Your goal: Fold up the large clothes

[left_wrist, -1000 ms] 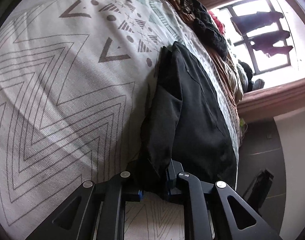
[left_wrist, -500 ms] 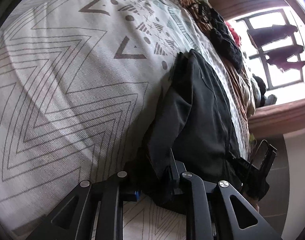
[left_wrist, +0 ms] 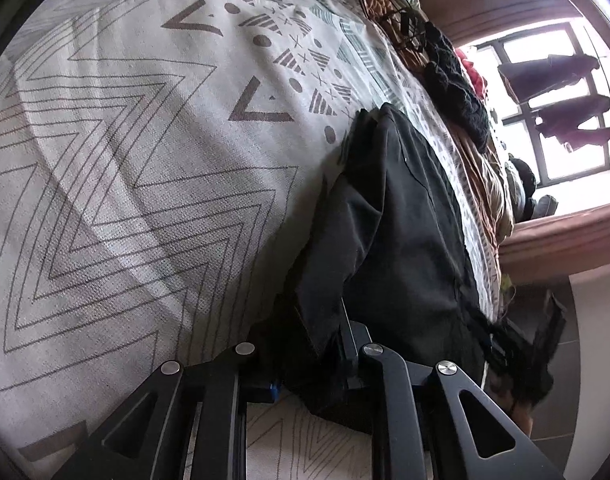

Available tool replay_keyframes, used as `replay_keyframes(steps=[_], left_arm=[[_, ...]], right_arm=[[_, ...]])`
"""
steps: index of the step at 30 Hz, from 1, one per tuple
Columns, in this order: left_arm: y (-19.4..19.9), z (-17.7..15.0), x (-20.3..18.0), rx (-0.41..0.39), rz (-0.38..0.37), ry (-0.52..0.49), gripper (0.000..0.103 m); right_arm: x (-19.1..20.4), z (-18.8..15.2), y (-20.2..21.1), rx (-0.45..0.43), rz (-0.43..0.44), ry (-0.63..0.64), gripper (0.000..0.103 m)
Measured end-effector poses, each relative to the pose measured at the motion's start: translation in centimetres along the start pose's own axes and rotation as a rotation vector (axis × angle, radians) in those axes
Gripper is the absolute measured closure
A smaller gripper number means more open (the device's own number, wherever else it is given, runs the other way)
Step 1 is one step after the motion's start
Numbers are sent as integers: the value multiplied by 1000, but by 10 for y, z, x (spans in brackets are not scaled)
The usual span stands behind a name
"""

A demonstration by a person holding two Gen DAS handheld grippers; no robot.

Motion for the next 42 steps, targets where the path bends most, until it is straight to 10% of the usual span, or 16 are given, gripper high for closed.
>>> replay_keyframes(steps=[19,42], left_arm=[[65,0,-54,-58,-113,-102,88],[153,-80,-268,-176,-246,-560,89]], right_arm=[[17,-151,65,-20,25,55,67],[-34,-167,121,-263,219,-174,72]])
Point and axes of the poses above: each gripper's, at about its wrist camera, not at the fingertips, and y roughly against the way its jaws point, x to its left, z to its top, the point moved 8 cm from there along -y, roughly the way its jaws point, and after that the axes turned 15 degrees about z, right-handed, at the moved point
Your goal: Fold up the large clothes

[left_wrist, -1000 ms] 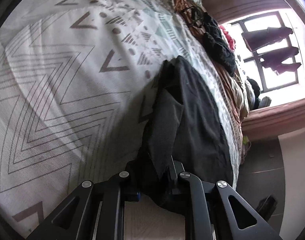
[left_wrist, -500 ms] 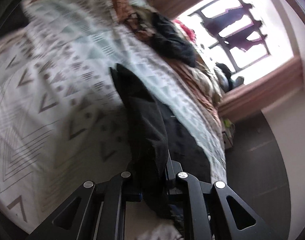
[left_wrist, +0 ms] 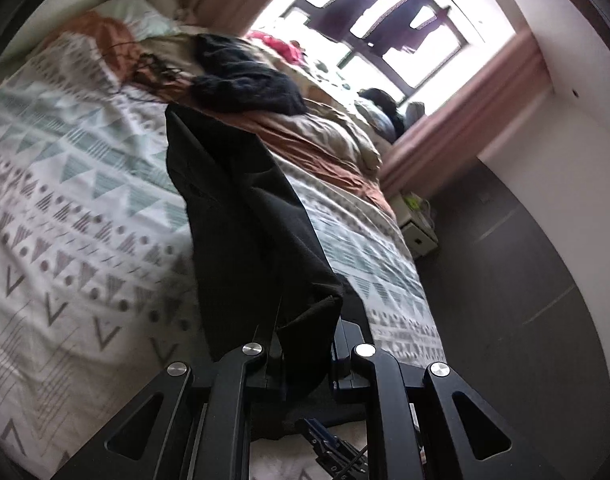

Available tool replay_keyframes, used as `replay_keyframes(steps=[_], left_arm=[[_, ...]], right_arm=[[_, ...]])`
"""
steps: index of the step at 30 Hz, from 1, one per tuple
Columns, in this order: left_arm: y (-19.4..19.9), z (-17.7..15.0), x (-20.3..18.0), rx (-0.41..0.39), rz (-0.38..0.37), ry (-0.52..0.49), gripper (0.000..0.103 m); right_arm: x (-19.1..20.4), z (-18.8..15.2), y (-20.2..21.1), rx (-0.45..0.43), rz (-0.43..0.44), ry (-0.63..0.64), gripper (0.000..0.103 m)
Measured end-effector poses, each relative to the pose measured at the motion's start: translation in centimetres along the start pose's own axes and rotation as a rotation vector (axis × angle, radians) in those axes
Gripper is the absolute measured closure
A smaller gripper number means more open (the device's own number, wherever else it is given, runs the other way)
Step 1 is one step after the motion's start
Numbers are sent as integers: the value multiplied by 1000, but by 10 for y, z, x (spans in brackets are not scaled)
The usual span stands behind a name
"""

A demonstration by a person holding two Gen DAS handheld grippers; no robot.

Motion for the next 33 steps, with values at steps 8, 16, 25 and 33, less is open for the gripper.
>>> replay_keyframes(steps=[8,16,25,33], left_arm=[[-23,-13,-63,36,-26,-107,89],[-80,-37,-119,123,-34,-201,89],[-136,-91,-160,244,-19,-301,89],[-148,-135,-192,309,-35,-406,89]], right_arm=[[-33,9,62,-107,25,-125,72],[-63,5,142,-235,-6,-205,72],[-116,-25,201,-300,-94,-325,72],[-120,-33,208,-293,-126,-337,72]])
Point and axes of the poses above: each gripper's, at about its wrist camera, not at the fingertips, and y roughly against the way its jaws point, x to its left, z to its top, the point moved 8 cm from there along -y, roughly the way its jaws point, and after that the axes turned 15 degrees about z, right-handed, at the moved point
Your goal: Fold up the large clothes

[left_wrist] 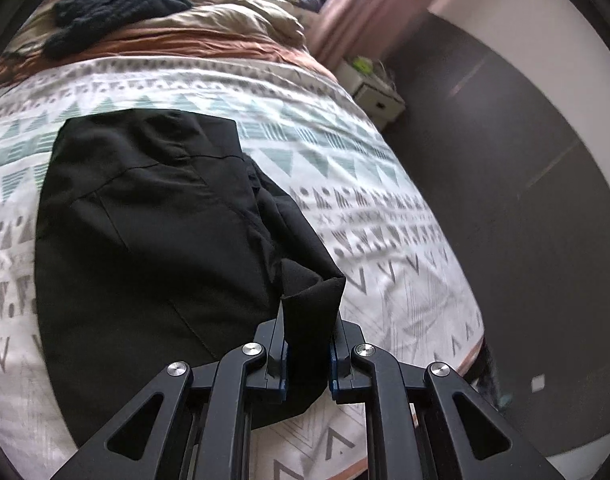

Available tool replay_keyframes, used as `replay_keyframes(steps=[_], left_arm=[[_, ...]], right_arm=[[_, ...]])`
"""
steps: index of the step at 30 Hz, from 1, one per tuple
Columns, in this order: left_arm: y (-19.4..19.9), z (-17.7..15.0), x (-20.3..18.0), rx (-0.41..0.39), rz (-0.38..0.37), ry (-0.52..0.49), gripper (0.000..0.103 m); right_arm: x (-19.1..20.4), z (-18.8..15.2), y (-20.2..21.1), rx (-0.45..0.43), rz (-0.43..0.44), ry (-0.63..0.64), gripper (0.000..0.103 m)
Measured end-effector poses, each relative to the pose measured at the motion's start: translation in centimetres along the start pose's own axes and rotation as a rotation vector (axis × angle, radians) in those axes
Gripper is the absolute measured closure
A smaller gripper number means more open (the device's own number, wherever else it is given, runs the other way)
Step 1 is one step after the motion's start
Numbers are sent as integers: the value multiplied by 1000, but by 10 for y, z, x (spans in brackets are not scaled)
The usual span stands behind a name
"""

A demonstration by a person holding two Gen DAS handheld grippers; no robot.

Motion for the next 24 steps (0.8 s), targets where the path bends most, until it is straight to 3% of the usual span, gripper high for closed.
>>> replay_keyframes(steps=[2,4,6,8,10,15,20,24], left_arm=[[-10,-6,-14,31,-5,-43,87],[-18,-14,-25,74,-7,-88,72],[-21,-22,-33,110,-37,-121,57],[-15,-23,-35,108,-105,-125,53],[-7,-25,-29,81,-89,-140,47],[11,-22,15,28,-14,-117,45],[24,-13,79,-3,65,-42,45],[32,-19,133,-16,128,24,45]], right_arm=[[0,-1,0,5,-4,0,72],[-3,-2,2,8,-8,-4,72],[-6,-1,0,7,-9,-11,65],[-4,-1,0,5,2,-6,58],[-1,0,-5,10,15,-1,55],[15,8,-26,31,63,17,53],[41,20,-49,44,120,51,37],[57,37,-70,33,98,94,37]])
Point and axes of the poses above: each gripper's, at about its wrist camera, not at the fingertips, and y roughly against the way its jaws point, x to its left, z to its top, the point moved 8 cm from there along -y, roughly the way its jaws point, and after that the axes turned 15 degrees about z, right-handed, at the moved point
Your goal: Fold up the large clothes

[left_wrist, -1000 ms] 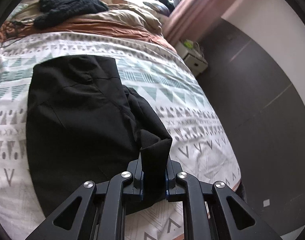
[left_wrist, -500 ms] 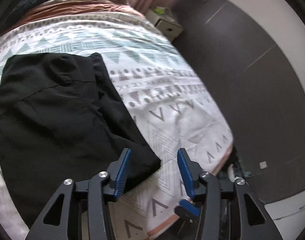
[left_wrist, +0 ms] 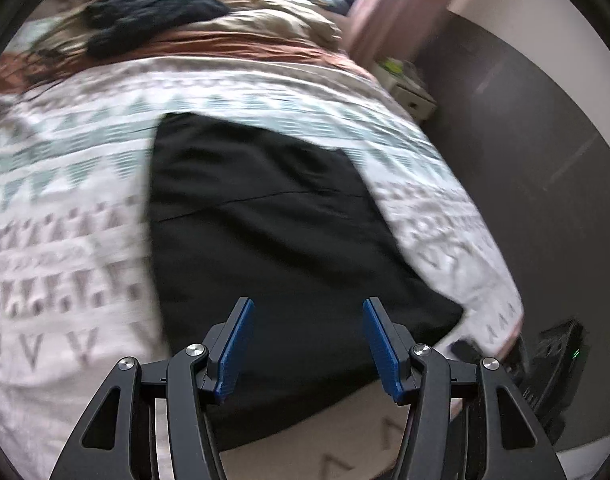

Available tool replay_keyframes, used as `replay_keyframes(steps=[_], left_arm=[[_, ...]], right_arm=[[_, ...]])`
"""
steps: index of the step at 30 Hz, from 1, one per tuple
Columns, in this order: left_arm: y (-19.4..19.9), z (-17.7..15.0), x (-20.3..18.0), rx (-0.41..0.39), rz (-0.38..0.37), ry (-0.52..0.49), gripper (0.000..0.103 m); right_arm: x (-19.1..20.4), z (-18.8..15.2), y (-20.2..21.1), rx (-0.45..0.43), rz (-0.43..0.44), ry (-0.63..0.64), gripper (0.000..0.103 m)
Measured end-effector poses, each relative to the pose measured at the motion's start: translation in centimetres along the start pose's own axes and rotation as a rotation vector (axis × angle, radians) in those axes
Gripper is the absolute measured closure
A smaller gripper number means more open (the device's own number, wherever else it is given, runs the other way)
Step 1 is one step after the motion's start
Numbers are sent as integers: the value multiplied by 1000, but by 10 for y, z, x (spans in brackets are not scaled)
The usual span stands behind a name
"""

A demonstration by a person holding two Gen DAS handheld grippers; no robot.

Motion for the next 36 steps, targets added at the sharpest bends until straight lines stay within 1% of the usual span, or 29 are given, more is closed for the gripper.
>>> replay_keyframes(steps=[1,2,3,4,5,6,8,10,14,18,21,24,27,28,30,31,32,34,36], left_arm=[[-2,-3,14,3,18,19,45],[-4,-8,27,8,34,39,45],[-6,-13,39,16,47,58,45],[-9,-17,48,23,55,72,45],[-13,-22,56,32,66,89,45],[-17,-28,64,42,76,105,45],[-22,-40,76,51,100,132,45],[-27,-52,82,61,102,152,45],[-34,-69,79,93,78,159,45],[-42,-80,62,113,42,142,45],[-47,-85,51,117,20,136,45],[-47,-84,41,113,5,128,45],[-55,-86,33,132,-16,126,46],[-56,-87,31,135,-19,126,49],[-60,-89,28,141,-35,130,54],[-61,-90,28,138,-26,132,54],[-59,-92,27,134,-20,133,54],[-59,-92,26,128,-11,131,54],[-58,-93,26,123,1,127,54]], right_arm=[[1,4,-3,-7,-23,8,37],[1,7,-5,-11,-49,19,41],[3,12,-11,0,-84,49,48],[3,14,-16,23,-98,70,73],[2,14,-22,47,-99,79,88],[1,16,-26,61,-94,84,91],[-2,20,-29,63,-100,106,95],[-6,26,-24,40,-105,112,97],[-30,30,-18,17,-112,50,97],[-63,19,-16,9,-115,-25,98],[-78,13,-13,-17,-131,-52,99],[-80,13,-12,-20,-133,-57,99],[-79,17,-15,-3,-126,-58,98],[-80,18,-16,7,-126,-61,97],[-82,19,-18,33,-134,-59,90],[-81,19,-18,40,-138,-48,81],[-80,19,-17,44,-145,-35,74],[-81,19,-17,62,-150,-16,69],[-85,18,-19,79,-136,-29,67]])
Point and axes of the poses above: each gripper's, at about its wrist camera, not at the fingertips, and y roughly against the way its jaws point, x to its left, z to its top, the point moved 8 cm from there along -y, roughly the way its jaws point, and after that the axes turned 15 degrees about z, right-handed, at the moved point
